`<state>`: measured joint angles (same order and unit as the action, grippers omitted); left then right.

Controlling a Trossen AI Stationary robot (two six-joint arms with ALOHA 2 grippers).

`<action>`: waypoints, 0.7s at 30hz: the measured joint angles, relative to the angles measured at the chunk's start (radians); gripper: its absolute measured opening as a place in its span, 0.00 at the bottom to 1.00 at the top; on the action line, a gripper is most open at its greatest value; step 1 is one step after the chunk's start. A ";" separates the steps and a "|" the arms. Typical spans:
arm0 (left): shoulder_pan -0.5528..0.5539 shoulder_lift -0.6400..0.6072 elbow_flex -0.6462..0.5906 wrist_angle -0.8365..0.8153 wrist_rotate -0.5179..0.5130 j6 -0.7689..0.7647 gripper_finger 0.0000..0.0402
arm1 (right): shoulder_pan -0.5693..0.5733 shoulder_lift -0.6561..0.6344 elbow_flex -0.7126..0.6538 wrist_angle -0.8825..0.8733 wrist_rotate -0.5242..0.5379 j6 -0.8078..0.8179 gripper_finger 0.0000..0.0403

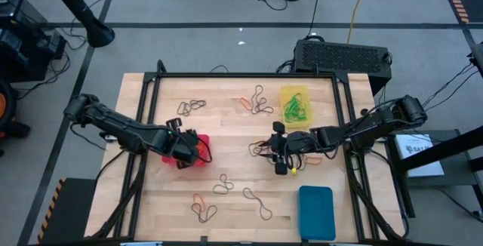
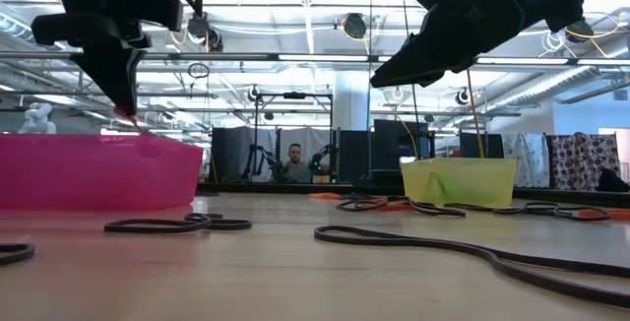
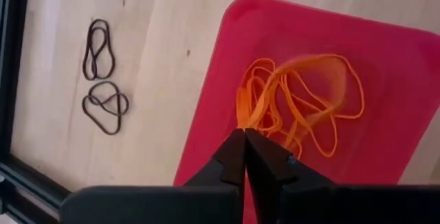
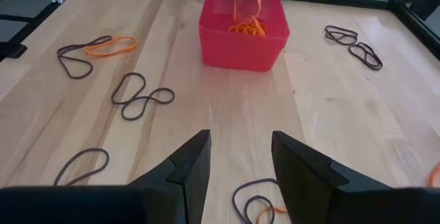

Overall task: Sort rubber bands into baskets
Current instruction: Put the orange rubber band into the pink bin

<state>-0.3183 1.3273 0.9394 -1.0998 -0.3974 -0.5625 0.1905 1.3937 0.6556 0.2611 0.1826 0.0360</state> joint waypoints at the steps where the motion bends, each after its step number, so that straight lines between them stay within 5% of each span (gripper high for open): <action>1: 0.000 0.000 0.000 0.002 0.000 0.000 0.05 | 0.000 0.000 0.000 0.001 0.000 0.000 0.37; 14: 0.002 0.001 0.000 0.003 0.054 -0.006 0.07 | 0.000 0.000 0.000 0.000 -0.001 0.001 0.37; 21: 0.004 0.001 0.000 0.030 0.043 -0.001 0.23 | 0.000 0.000 0.000 -0.001 -0.001 0.000 0.37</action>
<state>-0.3142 1.3281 0.9394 -1.0696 -0.3540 -0.5631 0.1905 1.3937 0.6556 0.2600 0.1818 0.0364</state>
